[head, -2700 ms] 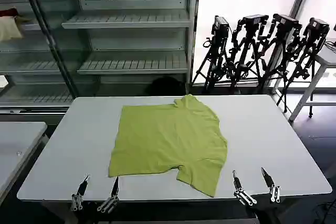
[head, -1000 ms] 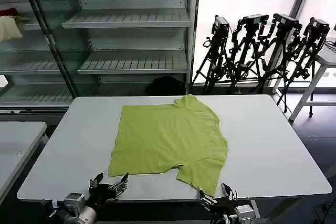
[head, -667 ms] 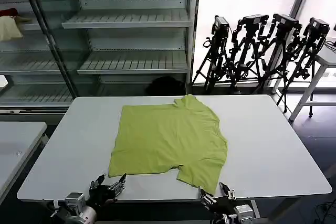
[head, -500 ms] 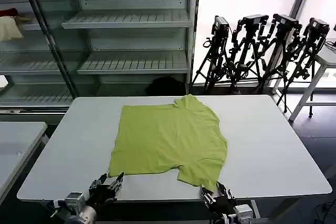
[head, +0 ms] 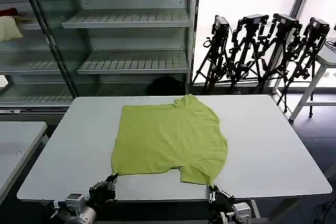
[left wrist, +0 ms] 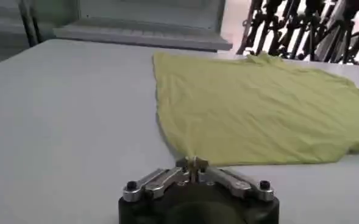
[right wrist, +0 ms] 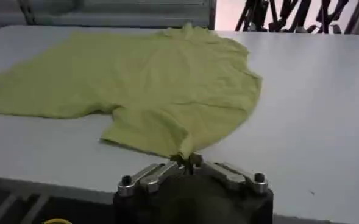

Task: Fold and organize the clothes.

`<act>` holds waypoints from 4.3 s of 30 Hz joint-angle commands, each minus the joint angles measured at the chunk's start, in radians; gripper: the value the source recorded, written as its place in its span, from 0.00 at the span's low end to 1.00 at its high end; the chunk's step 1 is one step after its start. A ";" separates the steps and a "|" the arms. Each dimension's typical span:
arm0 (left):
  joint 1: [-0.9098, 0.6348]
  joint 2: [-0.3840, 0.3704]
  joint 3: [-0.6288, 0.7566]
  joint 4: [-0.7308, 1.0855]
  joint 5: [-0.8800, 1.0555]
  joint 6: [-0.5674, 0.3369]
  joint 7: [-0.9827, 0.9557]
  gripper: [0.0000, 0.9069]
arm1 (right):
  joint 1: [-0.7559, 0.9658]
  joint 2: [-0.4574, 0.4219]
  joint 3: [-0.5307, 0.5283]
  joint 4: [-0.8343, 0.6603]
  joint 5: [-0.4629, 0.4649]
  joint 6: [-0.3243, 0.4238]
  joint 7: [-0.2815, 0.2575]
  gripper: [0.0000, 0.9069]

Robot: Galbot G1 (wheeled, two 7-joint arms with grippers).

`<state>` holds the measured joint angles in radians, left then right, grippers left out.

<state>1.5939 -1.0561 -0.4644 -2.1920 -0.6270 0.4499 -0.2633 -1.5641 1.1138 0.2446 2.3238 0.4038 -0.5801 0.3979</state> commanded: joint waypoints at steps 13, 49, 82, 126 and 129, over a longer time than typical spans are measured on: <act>-0.152 0.015 0.013 -0.007 -0.032 0.011 -0.021 0.01 | 0.152 -0.063 0.058 0.015 -0.014 -0.001 -0.064 0.00; -0.515 -0.066 0.159 0.301 0.022 0.018 -0.138 0.01 | 0.663 -0.094 -0.078 -0.434 0.057 0.002 -0.329 0.00; -0.411 -0.043 0.113 0.280 0.125 -0.014 -0.027 0.02 | 0.515 -0.169 -0.021 -0.402 0.044 0.027 -0.377 0.00; -0.305 0.007 0.077 0.172 0.157 0.020 0.009 1.00 | 0.466 -0.168 0.023 -0.340 0.024 0.063 -0.255 1.00; -0.237 0.015 0.059 0.140 0.144 0.027 0.027 1.00 | 0.415 -0.188 0.051 -0.312 0.066 0.041 -0.244 1.00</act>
<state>1.1798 -1.0683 -0.3500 -1.9327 -0.4734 0.4369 -0.2567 -1.0423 0.9646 0.2573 1.9096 0.4261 -0.5095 0.1304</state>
